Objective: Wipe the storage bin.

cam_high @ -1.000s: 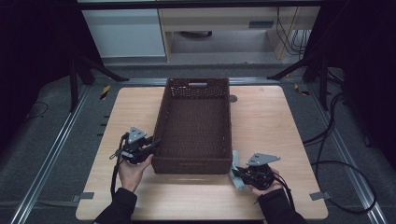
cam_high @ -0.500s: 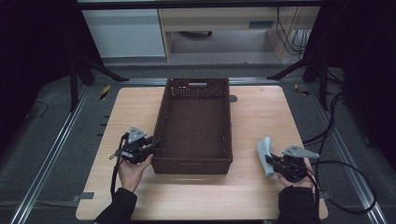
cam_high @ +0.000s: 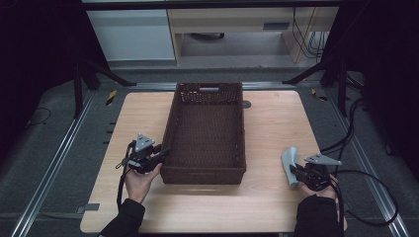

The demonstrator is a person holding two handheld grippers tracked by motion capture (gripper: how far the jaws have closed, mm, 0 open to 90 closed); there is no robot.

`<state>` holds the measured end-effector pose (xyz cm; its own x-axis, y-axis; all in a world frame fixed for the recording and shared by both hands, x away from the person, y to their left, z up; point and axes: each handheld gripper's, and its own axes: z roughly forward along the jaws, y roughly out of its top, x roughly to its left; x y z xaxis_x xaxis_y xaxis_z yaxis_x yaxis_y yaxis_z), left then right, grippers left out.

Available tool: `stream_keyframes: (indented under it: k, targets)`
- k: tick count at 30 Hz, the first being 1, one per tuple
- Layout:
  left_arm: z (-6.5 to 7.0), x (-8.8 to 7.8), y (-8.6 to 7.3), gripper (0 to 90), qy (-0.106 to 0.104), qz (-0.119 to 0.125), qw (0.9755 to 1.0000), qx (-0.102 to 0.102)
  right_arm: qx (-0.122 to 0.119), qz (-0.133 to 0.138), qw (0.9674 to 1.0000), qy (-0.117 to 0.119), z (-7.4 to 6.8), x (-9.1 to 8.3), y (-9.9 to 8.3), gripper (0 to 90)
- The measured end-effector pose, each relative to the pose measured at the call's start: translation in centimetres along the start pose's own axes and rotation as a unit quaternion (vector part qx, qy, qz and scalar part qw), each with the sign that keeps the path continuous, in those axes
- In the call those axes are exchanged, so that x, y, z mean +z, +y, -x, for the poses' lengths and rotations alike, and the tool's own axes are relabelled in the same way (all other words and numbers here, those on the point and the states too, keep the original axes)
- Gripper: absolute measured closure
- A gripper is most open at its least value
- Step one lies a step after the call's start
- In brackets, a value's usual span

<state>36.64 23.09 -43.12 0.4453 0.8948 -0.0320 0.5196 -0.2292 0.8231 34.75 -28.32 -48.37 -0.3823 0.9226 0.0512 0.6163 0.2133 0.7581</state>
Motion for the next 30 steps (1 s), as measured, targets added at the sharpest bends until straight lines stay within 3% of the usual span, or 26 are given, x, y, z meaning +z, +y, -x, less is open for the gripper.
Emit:
stream_keyframes:
  k: [5,18,23,30]
  targets:
    - [0.0,0.0,0.0,65.9,-0.001,-0.001,1.0,0.001,0.009,-0.003,0.9999,-0.008,0.1,0.0,0.0,75.1]
    - [0.0,0.0,0.0,68.2,-0.006,-0.002,1.0,0.002,0.012,0.049,0.9985,-0.022,-0.2,-1.2,1.0,62.3]
    - [0.0,0.0,0.0,68.7,-0.007,-0.002,1.0,0.001,0.015,0.075,0.997,-0.014,-0.7,-1.8,2.2,60.3]
    - [0.0,0.0,0.0,68.9,-0.01,-0.003,0.9999,0.0,0.003,0.103,0.9946,0.012,-2.5,-2.1,4.0,60.1]
